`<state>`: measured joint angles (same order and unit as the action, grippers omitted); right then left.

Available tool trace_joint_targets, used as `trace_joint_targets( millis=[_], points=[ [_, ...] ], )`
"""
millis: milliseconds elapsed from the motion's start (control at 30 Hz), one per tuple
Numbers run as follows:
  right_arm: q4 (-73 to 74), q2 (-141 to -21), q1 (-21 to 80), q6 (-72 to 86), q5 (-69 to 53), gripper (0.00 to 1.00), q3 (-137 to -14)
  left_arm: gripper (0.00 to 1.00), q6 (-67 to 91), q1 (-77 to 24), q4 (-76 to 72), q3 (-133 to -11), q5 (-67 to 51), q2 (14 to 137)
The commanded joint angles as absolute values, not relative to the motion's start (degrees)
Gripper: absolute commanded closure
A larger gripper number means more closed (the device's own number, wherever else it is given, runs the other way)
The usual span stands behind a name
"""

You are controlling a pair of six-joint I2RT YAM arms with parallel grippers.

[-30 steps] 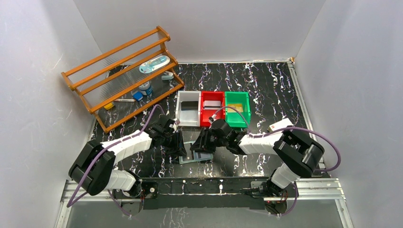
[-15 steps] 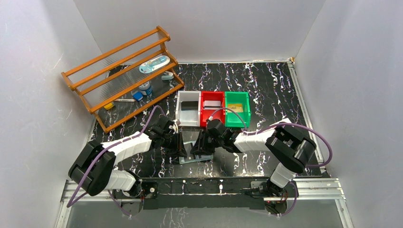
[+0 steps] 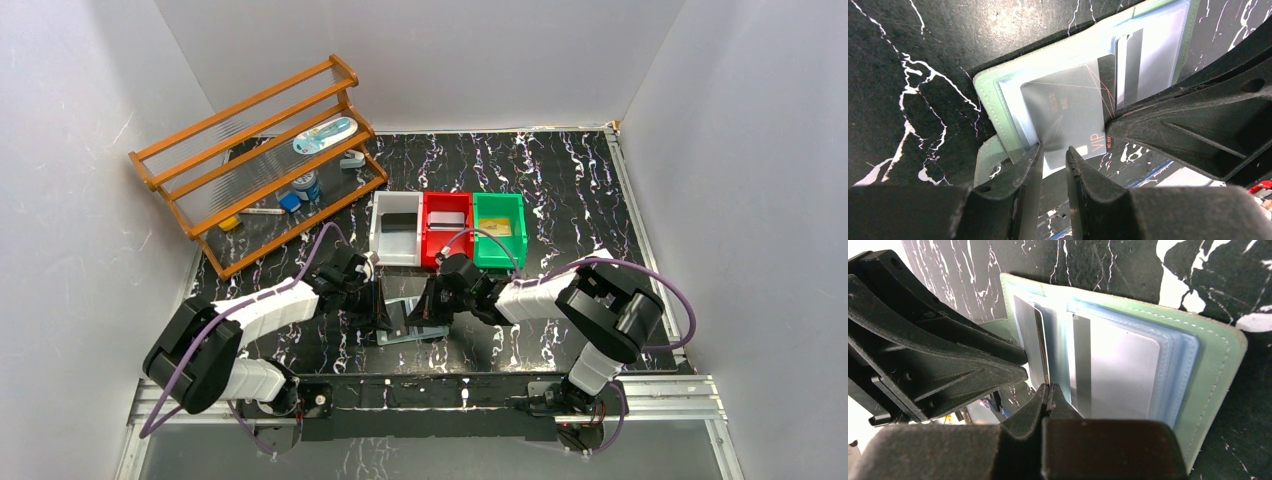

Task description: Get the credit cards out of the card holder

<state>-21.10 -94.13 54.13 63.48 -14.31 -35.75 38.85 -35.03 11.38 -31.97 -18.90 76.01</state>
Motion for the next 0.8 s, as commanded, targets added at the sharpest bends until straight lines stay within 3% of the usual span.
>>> trace_joint_targets(
  millis=[0, 467, 767],
  points=[
    [-25.8, -92.9, 53.4, 63.3, -16.6, 1.0, -34.4, 0.77, 38.8, -35.2, 15.8, -31.0, -13.0, 74.7],
    [-24.5, -92.4, 51.8, 62.1, -17.6, 0.99, -33.5, 0.77, 39.1, -35.3, 18.0, -32.4, -10.4, 72.8],
    [-29.4, -95.6, 51.7, 65.4, -20.1, 0.98, -32.5, 0.59, 40.0, -35.3, 13.0, -34.7, -16.7, 68.2]
  ],
)
